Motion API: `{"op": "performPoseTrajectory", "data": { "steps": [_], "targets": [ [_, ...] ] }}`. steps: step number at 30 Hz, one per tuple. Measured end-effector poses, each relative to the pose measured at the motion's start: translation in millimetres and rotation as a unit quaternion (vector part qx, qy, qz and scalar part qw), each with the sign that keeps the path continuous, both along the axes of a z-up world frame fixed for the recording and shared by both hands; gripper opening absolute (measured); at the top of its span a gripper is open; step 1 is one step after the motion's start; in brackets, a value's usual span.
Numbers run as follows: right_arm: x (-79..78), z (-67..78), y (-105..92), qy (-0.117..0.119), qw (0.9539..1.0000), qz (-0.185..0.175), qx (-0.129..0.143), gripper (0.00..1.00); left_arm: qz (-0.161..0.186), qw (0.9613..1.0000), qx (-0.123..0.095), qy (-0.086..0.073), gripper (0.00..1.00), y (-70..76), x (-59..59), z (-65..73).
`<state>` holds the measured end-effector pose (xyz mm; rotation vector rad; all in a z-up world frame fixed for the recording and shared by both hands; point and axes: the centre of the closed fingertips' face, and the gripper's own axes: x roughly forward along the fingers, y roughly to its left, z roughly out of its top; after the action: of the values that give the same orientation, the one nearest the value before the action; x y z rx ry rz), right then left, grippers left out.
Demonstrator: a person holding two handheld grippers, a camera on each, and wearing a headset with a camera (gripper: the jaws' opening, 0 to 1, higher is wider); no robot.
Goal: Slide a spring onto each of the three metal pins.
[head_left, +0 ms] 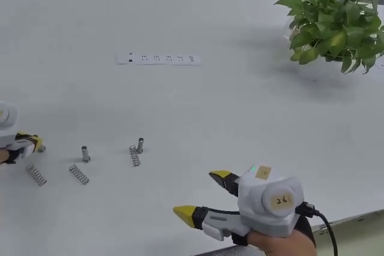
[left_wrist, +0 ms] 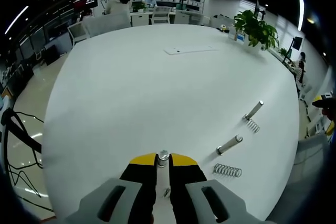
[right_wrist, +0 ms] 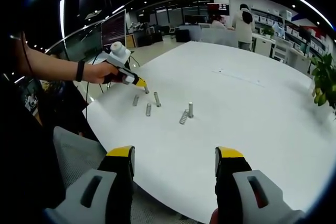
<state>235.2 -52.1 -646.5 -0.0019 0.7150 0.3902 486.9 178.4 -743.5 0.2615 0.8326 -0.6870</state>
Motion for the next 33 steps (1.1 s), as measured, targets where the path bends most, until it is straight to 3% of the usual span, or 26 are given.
{"op": "performPoseTrajectory", "data": {
  "steps": [17, 33],
  "targets": [
    [-2.0, 0.1, -3.0, -0.003, 1.0, -0.006, 0.003, 0.61, 0.012, 0.9997, -0.013, 0.015, 0.11, 9.5, -12.8, 0.7],
    [-5.6, -1.7, -1.9, -0.004, 0.9999, -0.006, 0.008, 0.61, 0.044, 0.9985, -0.027, 0.017, 0.14, 33.3, -38.5, 6.4]
  ]
}}
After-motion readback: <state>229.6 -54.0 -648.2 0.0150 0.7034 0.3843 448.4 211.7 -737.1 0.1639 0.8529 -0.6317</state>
